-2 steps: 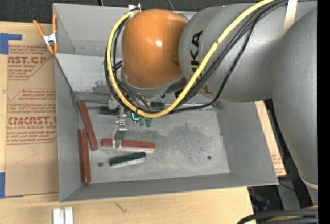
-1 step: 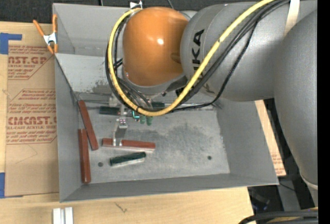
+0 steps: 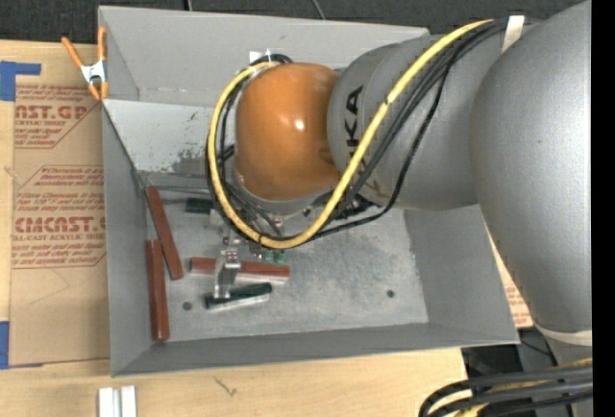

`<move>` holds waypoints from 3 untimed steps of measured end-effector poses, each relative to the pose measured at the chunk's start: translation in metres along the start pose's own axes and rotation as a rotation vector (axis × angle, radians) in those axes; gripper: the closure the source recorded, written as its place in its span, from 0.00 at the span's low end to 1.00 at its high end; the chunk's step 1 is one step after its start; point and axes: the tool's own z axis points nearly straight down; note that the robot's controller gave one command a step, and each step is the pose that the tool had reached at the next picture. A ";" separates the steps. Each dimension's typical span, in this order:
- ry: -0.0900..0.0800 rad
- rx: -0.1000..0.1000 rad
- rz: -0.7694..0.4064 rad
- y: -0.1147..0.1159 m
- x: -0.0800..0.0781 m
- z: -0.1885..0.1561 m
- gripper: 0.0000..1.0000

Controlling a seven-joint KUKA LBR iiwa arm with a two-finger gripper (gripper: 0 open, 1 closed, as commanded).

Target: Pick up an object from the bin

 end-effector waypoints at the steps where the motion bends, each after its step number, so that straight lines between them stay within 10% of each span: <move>1: 0.001 0.001 -0.039 0.002 -0.005 0.068 0.00; 2: -0.017 -0.008 0.059 -0.046 -0.041 0.098 1.00; 3: -0.017 -0.008 0.059 -0.046 -0.041 0.098 1.00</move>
Offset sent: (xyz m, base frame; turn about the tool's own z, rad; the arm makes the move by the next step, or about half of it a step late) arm 0.0335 -0.0506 -0.1055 0.0597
